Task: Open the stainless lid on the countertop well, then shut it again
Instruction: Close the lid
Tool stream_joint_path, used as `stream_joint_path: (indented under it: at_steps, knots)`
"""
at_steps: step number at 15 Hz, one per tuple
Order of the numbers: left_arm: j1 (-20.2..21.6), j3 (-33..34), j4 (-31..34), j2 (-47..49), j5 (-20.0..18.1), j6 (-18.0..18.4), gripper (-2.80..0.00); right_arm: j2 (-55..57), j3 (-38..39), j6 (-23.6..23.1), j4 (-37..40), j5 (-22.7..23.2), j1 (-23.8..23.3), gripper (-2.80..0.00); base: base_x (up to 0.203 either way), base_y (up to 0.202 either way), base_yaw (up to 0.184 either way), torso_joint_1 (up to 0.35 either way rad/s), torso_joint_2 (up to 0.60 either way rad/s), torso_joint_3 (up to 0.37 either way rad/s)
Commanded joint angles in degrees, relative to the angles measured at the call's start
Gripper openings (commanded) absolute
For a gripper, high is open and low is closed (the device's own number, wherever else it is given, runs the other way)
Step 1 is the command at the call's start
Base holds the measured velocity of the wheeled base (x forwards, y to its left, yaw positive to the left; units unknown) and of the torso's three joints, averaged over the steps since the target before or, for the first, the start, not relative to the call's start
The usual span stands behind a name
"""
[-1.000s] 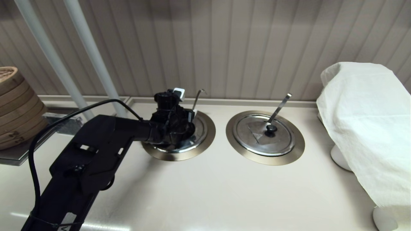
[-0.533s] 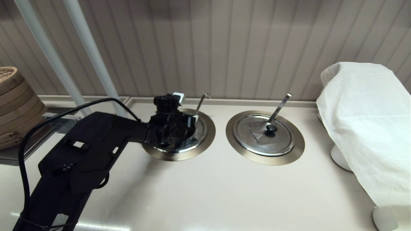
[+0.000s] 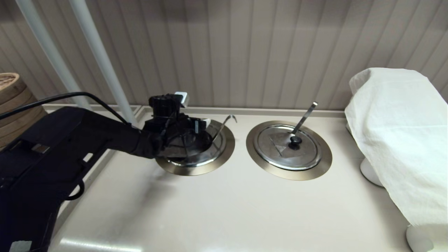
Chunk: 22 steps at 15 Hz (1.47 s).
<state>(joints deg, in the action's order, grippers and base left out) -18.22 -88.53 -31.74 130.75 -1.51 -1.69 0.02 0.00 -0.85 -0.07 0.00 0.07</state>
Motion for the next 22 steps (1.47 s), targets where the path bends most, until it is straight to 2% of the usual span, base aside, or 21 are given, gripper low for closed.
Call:
stream_joint_path:
  at_steps: [1, 3, 4, 5, 6, 8, 10, 13, 15, 16, 18, 19, 22]
  knots:
    - [2.3, 4.0, -0.2, -6.2, 0.1, -1.2, 0.00, 0.0, 0.0, 0.0, 0.0, 0.0, 0.0, -2.80, 0.000, 0.000, 0.000, 0.000, 0.00, 0.000]
    - [5.5, 8.2, -0.2, -11.4, 0.3, -5.6, 0.00, 0.0, 0.0, 0.0, 0.0, 0.0, 0.0, -2.80, 0.000, 0.000, 0.000, 0.000, 0.00, 0.000]
    - [7.4, 10.1, -0.1, -13.8, 0.5, -9.8, 0.00, 0.0, 0.0, 0.0, 0.0, 0.0, 0.0, -2.80, 0.000, 0.000, 0.000, 0.000, 0.00, 0.000]
    - [8.9, 11.9, 0.3, -15.6, 0.9, -15.9, 0.00, 0.1, 0.0, 0.0, 0.0, 0.0, 0.0, -2.80, 0.000, 0.000, 0.000, 0.000, 0.00, 0.000]
    - [10.2, 13.9, 1.2, -17.3, 1.7, -20.4, 0.00, 0.0, 0.0, 0.0, 0.0, 0.0, 0.0, -2.80, 0.000, 0.000, 0.000, 0.000, 0.00, 0.000]
    - [10.9, 17.2, 3.7, -18.8, 4.3, -25.2, 0.00, 0.0, 0.0, 0.0, 0.0, 0.0, 0.0, -2.80, 0.000, 0.000, 0.000, 0.000, 0.00, 0.000]
    - [10.9, 19.5, 6.2, -21.6, 5.3, -33.6, 0.00, 0.1, 0.0, 0.0, 0.0, 0.0, 0.0, -2.80, 0.000, 0.000, 0.000, 0.000, 0.00, 0.000]
    - [10.9, 21.9, 12.7, -23.1, 5.2, -43.8, 0.00, 0.1, 0.0, 0.0, 0.0, 0.0, 0.0, -2.80, 0.000, 0.000, 0.000, 0.000, 0.00, 0.000]
    - [10.8, 25.5, 12.8, -24.0, 3.7, -45.5, 0.00, 0.1, 0.0, 0.0, 0.0, 0.0, 0.0, -2.80, 0.000, 0.000, 0.000, 0.000, 0.00, 0.000]
    - [10.4, 26.9, 12.2, -22.9, 1.6, -45.8, 0.00, 0.0, 0.0, 0.0, 0.0, 0.0, 0.0, -2.80, 0.000, 0.000, 0.000, 0.000, 0.00, 0.000]
    - [10.0, 27.1, 9.5, -19.9, 0.0, -48.4, 0.00, 0.1, 0.0, 0.0, 0.0, 0.0, 0.0, -2.80, 0.000, 0.000, 0.000, 0.000, 0.00, 0.000]
    - [9.9, 27.4, 9.2, -20.1, -0.3, -49.6, 0.00, 0.1, 0.0, 0.0, 0.0, 0.0, 0.0, -2.80, 0.000, 0.000, 0.000, 0.000, 0.00, 0.000]
    - [9.9, 27.7, 8.7, -18.4, -0.3, -49.7, 0.00, 0.0, 0.0, 0.0, 0.0, 0.0, 0.0, -2.80, 0.000, 0.000, 0.000, 0.000, 0.00, 0.000]
